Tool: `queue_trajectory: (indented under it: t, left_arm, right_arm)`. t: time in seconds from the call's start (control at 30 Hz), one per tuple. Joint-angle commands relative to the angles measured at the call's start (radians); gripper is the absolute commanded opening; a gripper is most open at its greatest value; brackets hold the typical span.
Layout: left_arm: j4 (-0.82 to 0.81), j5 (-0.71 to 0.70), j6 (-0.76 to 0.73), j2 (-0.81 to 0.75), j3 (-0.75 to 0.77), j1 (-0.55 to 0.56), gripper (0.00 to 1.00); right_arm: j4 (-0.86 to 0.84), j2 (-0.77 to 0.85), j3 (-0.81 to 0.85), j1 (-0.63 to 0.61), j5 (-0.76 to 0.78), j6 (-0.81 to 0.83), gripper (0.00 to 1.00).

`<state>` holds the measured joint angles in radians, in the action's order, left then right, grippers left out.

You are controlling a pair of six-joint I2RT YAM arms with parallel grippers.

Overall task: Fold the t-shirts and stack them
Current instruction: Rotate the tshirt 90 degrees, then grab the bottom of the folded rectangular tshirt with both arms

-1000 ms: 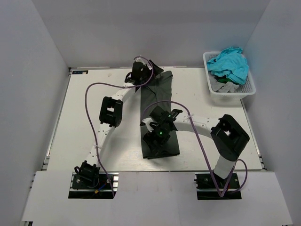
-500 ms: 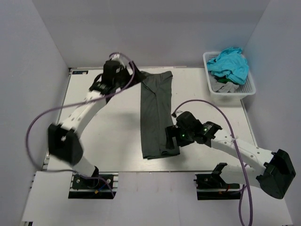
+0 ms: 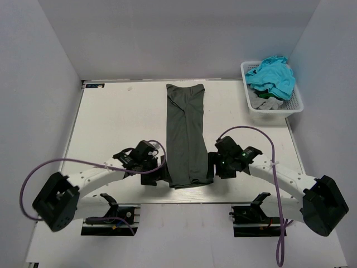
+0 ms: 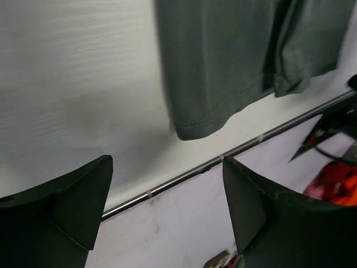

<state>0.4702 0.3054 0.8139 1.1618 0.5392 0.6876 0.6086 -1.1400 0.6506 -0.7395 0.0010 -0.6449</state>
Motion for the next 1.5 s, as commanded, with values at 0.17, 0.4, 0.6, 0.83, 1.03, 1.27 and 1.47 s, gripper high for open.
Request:
queue_trajectory:
  t: [0.17, 0.4, 0.6, 0.83, 1.03, 1.27, 1.47]
  left_arm:
    - [-0.002, -0.038, -0.087, 0.237, 0.150, 0.167, 0.79]
    - [-0.004, -0.078, -0.087, 0.360, 0.211, 0.242, 0.64]
    - [0.030, -0.166, -0.087, 0.392, 0.246, 0.263, 0.34]
    - [0.107, -0.247, -0.065, 0.455, 0.324, 0.273, 0.00]
    - [0.162, -0.265, -0.055, 0.397, 0.389, 0.273, 0.00]
    - [0.235, -0.403, -0.055, 0.395, 0.530, 0.239, 0.00]
    - [0.393, -0.569, -0.044, 0.490, 0.734, 0.208, 0.00]
  right_arm:
    - [-0.105, -0.135, 0.011, 0.046, -0.156, 0.063, 0.68]
    - [-0.142, -0.205, -0.020, 0.068, -0.230, 0.088, 0.59]
    - [-0.187, -0.247, -0.034, 0.078, -0.242, 0.111, 0.45]
    - [-0.207, -0.280, -0.020, 0.084, -0.187, 0.139, 0.02]
    - [-0.196, -0.210, 0.026, 0.083, -0.182, 0.195, 0.00]
    - [-0.159, -0.164, 0.147, 0.088, -0.118, 0.221, 0.00]
    - [-0.104, -0.295, 0.331, 0.109, -0.024, 0.238, 0.00]
